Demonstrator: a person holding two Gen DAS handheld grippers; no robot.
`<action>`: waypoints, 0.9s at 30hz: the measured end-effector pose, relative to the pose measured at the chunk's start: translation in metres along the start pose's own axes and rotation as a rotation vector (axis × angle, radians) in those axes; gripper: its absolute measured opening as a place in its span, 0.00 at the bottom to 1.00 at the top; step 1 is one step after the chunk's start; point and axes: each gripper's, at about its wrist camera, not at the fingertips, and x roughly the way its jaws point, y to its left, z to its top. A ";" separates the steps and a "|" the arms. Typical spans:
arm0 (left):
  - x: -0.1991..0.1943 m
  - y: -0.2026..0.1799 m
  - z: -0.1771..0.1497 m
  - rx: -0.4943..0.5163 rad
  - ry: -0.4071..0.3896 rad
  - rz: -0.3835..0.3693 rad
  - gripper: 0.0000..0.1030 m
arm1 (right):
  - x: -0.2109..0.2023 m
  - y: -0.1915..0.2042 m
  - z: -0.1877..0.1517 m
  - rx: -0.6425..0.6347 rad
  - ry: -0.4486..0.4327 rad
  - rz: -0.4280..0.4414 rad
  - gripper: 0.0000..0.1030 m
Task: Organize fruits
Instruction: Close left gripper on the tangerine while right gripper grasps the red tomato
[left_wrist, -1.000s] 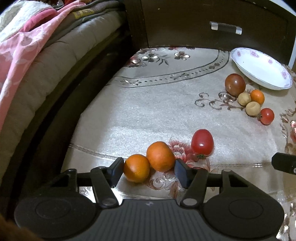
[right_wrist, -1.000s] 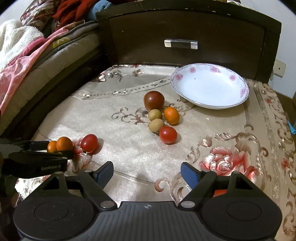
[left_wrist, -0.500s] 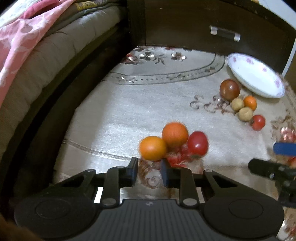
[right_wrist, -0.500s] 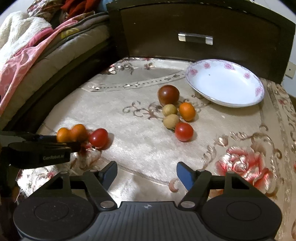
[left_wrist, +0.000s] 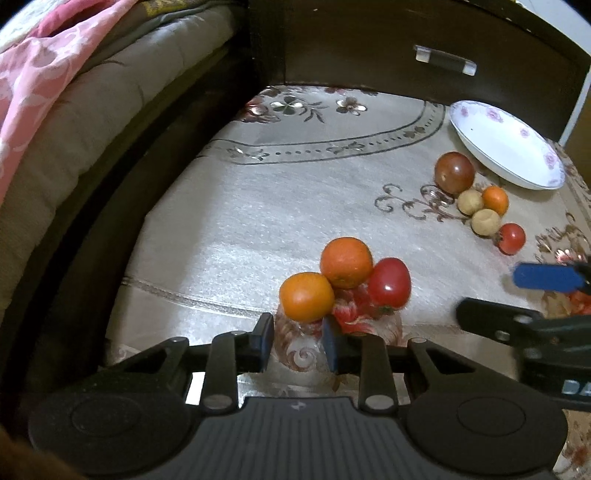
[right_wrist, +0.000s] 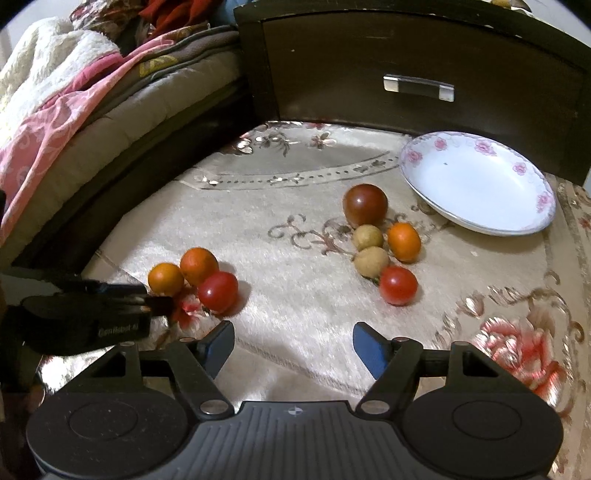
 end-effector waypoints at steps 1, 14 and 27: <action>-0.001 0.000 0.000 0.006 0.004 0.000 0.37 | 0.002 0.002 0.002 -0.011 0.000 0.011 0.62; 0.004 0.013 -0.002 -0.034 0.068 0.010 0.40 | 0.042 0.028 0.037 -0.142 0.073 0.106 0.54; 0.005 0.009 -0.001 -0.019 0.060 0.004 0.47 | 0.058 0.034 0.039 -0.154 0.149 0.117 0.24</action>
